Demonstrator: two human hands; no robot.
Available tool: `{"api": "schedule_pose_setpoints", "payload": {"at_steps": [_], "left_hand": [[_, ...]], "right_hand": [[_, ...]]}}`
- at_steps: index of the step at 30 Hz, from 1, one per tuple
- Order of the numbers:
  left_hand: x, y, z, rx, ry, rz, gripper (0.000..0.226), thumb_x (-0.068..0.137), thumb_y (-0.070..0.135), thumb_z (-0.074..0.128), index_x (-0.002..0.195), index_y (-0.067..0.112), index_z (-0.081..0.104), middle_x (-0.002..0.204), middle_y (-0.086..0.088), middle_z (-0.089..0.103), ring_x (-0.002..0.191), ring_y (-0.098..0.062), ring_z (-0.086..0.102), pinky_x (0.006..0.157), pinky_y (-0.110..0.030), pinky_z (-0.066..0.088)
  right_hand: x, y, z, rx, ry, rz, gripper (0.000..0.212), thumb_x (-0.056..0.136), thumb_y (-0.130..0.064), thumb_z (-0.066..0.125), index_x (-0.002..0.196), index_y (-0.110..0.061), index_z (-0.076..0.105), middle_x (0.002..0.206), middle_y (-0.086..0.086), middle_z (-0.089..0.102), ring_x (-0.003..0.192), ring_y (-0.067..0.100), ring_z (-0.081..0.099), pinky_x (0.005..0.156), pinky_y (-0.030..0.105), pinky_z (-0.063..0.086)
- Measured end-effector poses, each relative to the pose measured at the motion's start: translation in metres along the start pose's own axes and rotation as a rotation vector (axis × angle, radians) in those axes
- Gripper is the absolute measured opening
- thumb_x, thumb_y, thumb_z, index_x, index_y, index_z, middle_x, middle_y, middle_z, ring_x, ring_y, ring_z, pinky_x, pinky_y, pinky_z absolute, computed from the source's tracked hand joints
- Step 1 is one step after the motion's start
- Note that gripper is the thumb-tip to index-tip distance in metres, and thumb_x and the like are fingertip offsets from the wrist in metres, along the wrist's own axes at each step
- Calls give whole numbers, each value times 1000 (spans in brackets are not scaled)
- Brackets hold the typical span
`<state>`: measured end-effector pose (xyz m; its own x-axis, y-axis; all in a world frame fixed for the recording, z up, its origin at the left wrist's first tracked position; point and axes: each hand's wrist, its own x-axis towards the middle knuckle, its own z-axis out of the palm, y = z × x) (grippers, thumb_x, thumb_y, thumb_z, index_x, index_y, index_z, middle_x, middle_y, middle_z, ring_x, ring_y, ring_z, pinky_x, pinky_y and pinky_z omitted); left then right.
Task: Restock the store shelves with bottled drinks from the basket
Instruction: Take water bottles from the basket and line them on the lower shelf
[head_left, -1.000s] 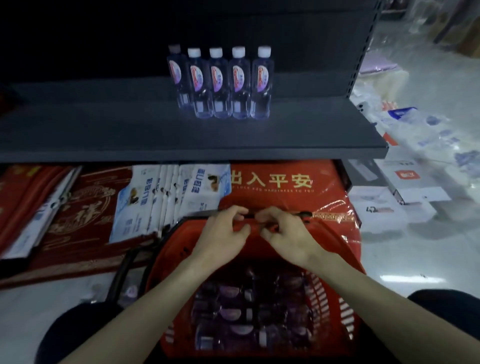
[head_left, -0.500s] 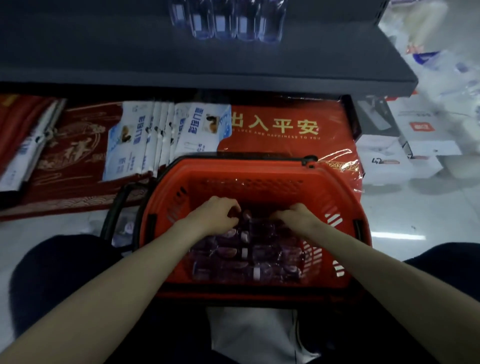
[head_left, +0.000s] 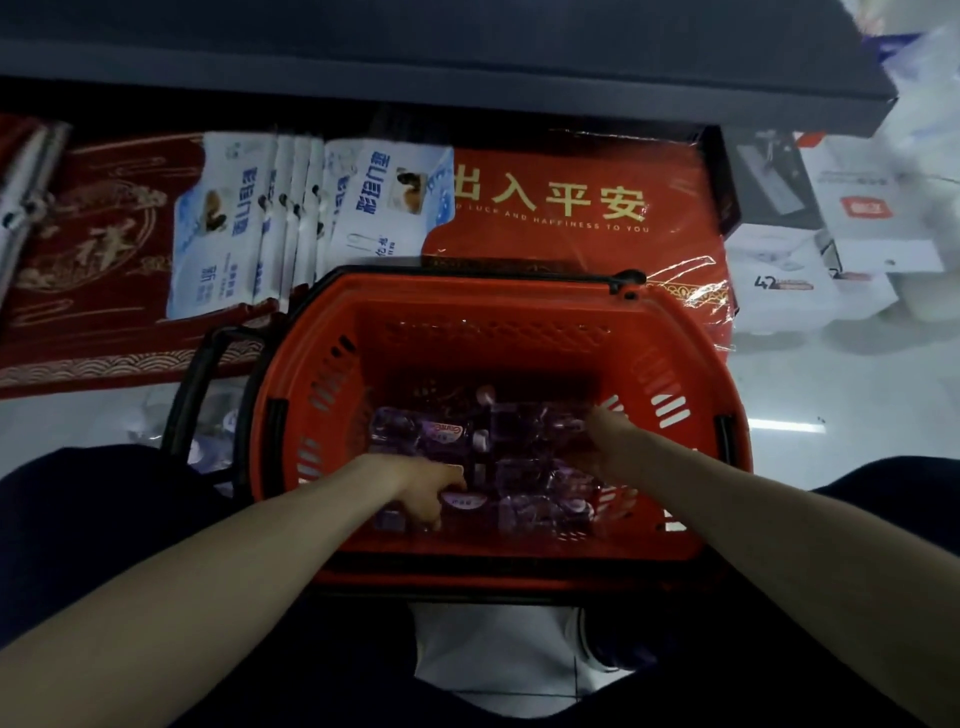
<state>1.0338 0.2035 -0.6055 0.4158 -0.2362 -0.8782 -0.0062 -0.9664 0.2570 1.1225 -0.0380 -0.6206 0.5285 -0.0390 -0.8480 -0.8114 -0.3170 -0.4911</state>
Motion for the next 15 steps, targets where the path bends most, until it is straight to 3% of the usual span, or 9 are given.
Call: {"api": "schedule_pose_setpoints", "payload": {"at_steps": [1,2,7,11,13,15], "left_hand": [[2,1,3,11,-15,11,75,91,19,72,157,27,36,153,-2,50,133,-26,54,107,-33,46],[4,0,5,22,-17,27,77,92,17,70,159,27,33,153,-4,50,133,-27,54,107,-34,47],[11,-3,5,36,9,77,59,94,18,69,150,19,49,145,-8,58,125,-28,60,98,-33,52],[13,-7,3,70,95,65,62,90,19,77,146,20,53,137,-12,62,115,-29,65,81,-29,56],[17,-8,5,75,106,53,62,87,19,80,143,19,56,135,-14,63,115,-29,66,75,-27,57],[23,-11,11,83,116,51,67,83,25,84,143,19,56,142,-10,56,124,-28,59,95,-34,56]], "right_hand": [[-12,-5,5,90,-44,57,26,98,-15,65,122,-8,61,110,18,69,88,22,69,54,29,62],[-14,-8,6,77,-70,39,13,102,-8,54,111,-4,62,96,16,69,78,23,67,47,27,59],[-9,-18,18,195,-57,108,23,100,-10,54,117,1,65,99,15,73,81,27,72,54,32,62],[-13,-27,19,106,-49,111,18,104,-6,52,88,0,58,62,12,65,43,21,66,33,23,49],[-11,-28,17,114,0,106,12,102,-7,57,93,1,58,74,14,61,55,25,65,33,24,48],[-5,-28,20,143,26,47,8,98,-9,64,97,-2,62,86,16,63,78,30,66,54,37,59]]}}
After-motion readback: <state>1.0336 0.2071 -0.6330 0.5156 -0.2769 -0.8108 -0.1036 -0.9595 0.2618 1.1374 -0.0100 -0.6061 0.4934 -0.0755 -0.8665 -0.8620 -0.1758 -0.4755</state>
